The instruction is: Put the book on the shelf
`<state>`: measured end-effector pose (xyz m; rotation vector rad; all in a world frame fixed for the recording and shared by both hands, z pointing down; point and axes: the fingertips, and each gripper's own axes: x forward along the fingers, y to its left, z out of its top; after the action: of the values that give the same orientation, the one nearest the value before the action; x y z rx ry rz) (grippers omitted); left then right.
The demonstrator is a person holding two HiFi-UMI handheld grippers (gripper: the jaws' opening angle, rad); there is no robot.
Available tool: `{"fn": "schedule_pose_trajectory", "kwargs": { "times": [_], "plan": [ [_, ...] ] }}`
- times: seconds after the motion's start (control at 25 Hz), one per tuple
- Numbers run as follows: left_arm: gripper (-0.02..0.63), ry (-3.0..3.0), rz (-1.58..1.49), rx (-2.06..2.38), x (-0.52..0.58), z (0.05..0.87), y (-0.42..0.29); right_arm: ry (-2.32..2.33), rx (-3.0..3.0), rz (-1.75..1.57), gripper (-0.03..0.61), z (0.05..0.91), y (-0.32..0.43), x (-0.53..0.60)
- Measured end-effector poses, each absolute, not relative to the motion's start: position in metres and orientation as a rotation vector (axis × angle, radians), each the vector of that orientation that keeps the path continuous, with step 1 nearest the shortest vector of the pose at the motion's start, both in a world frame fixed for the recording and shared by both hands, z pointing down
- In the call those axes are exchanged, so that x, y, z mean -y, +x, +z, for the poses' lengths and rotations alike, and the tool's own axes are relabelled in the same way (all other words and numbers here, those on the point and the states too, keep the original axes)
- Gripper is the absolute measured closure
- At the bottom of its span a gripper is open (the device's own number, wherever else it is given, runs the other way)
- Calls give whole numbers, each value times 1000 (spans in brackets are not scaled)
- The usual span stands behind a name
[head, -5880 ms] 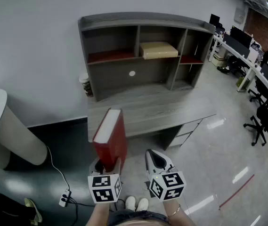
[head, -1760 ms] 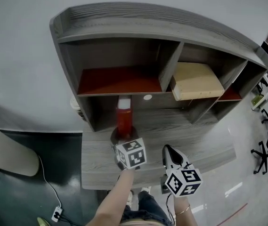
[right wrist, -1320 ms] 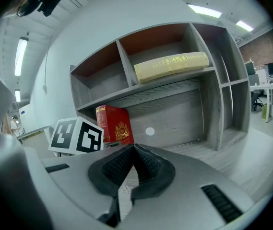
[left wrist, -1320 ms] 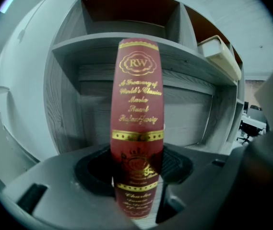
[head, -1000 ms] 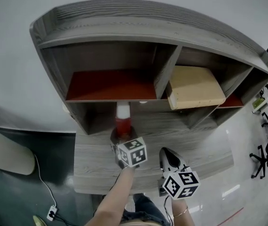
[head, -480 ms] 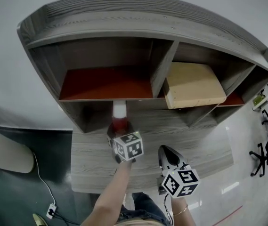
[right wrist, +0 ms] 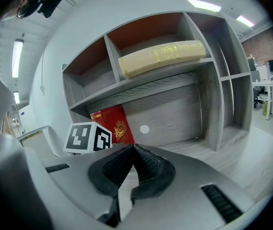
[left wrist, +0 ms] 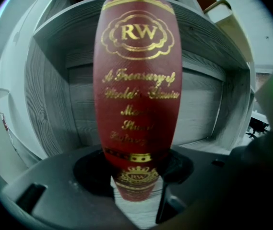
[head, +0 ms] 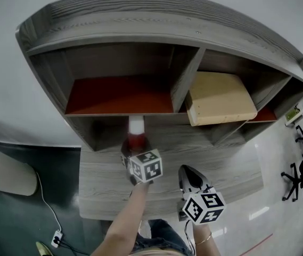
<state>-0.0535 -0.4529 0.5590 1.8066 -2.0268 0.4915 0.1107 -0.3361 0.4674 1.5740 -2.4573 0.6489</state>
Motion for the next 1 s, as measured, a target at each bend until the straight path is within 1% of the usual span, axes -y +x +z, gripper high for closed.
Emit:
{"fn": "schedule_pose_trajectory", "kwargs": {
  "times": [0.24, 0.44, 1.0],
  "plan": [
    [376, 1825, 517, 1993, 451, 566, -49, 1583, 2451, 653, 569, 468, 110, 333],
    [351, 1840, 515, 1970, 443, 565, -45, 1597, 2451, 649, 569, 466, 109, 329],
    [350, 1977, 472, 1871, 373, 541, -38, 1635, 2472, 642, 569, 458, 91, 294]
  ]
}}
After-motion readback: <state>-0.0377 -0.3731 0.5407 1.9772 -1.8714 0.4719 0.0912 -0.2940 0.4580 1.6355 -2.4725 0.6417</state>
